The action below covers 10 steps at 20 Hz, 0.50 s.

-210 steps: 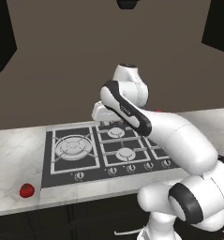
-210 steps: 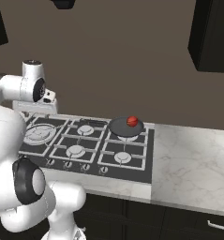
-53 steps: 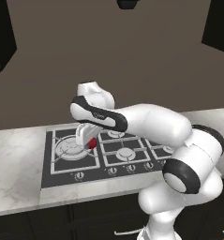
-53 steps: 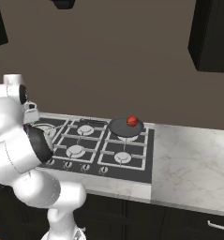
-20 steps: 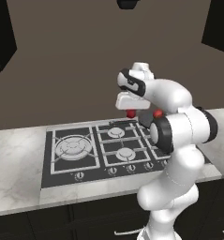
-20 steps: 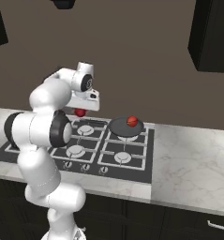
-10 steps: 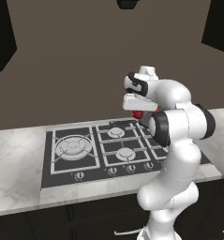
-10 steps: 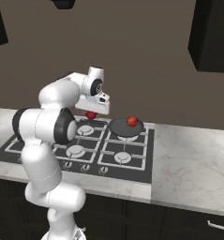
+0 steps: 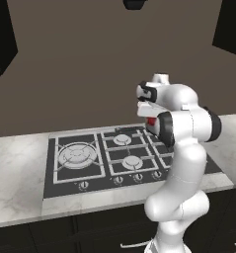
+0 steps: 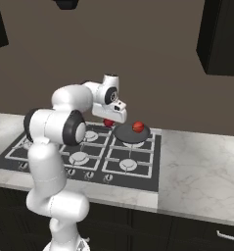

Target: Place the pan on the rear right burner on the stove. Then place the tomato and the onion in the pan and turn on the rear right burner.

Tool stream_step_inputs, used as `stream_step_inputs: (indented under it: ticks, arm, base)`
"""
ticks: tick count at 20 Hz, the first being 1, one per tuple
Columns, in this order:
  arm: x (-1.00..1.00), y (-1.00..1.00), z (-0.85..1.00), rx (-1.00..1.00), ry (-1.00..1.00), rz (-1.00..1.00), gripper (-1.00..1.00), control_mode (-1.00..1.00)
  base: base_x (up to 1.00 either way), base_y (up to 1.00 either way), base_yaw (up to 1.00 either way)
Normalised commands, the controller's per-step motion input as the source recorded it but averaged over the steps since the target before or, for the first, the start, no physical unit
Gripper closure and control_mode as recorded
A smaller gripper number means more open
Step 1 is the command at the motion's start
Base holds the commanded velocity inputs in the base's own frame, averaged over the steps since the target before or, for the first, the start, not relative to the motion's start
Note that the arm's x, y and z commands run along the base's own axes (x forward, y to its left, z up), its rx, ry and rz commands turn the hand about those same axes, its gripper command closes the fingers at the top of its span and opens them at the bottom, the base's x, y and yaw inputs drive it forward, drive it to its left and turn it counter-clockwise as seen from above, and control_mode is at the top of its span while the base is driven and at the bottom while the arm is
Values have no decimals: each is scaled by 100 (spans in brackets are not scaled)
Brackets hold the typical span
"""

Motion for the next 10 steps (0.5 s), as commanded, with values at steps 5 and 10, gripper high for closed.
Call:
stream_step_inputs:
  ticks: [5,10]
  arm:
    - [34,-39,-25,-6,1,-18,100,-100]
    - [41,-29,-21,-1,1,-13,100,-100]
  base:
    - [0,0,0]
    - [0,0,0]
